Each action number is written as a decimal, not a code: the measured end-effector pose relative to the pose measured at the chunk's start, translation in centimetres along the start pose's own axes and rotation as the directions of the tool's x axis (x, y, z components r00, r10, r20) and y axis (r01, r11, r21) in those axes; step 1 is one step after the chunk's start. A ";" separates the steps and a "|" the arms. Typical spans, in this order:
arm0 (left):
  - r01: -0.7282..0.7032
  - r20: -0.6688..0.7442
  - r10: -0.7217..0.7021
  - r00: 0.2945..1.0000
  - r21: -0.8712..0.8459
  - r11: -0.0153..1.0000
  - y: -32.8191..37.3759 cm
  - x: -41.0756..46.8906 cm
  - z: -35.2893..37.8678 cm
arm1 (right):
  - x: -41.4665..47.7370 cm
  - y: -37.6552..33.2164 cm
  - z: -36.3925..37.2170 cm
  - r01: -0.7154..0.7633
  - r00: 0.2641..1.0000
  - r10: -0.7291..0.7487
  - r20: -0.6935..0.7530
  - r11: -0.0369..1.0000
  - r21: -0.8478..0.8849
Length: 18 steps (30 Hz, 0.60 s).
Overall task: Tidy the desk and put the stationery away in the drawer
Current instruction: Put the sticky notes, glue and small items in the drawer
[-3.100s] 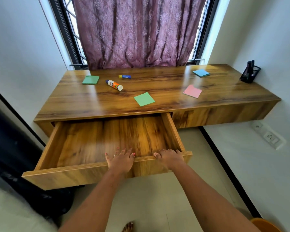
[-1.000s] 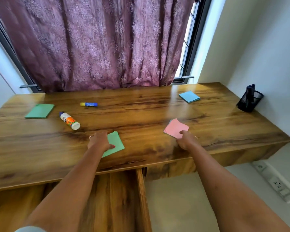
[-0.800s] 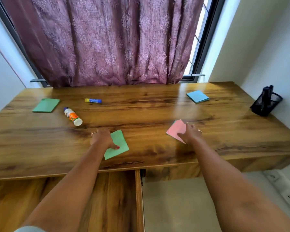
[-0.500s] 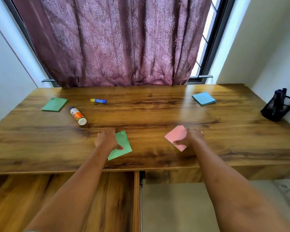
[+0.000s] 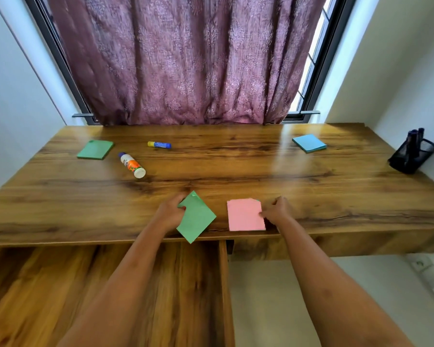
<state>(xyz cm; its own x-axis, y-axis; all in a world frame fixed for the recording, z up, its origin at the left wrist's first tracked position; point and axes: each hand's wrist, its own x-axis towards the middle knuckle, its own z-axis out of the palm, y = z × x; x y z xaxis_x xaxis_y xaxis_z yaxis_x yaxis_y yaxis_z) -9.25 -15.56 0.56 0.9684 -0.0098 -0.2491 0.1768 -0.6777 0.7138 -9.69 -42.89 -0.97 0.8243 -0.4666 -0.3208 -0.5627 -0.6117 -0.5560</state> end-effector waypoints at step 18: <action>0.333 0.204 -0.264 0.943 -0.618 0.712 -9.6 -6.0 -4.5 | -11.9 -5.2 10.4 -0.024 0.962 0.070 -0.264 0.985 0.171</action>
<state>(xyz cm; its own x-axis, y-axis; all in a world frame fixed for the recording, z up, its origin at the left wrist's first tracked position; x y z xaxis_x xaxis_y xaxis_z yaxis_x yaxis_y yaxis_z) -15.93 -5.66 -1.89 0.8302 0.0201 -0.5571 0.5575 -0.0320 0.8296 -15.91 -27.49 -2.23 0.7370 -0.6602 -0.1448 -0.5636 -0.4821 -0.6708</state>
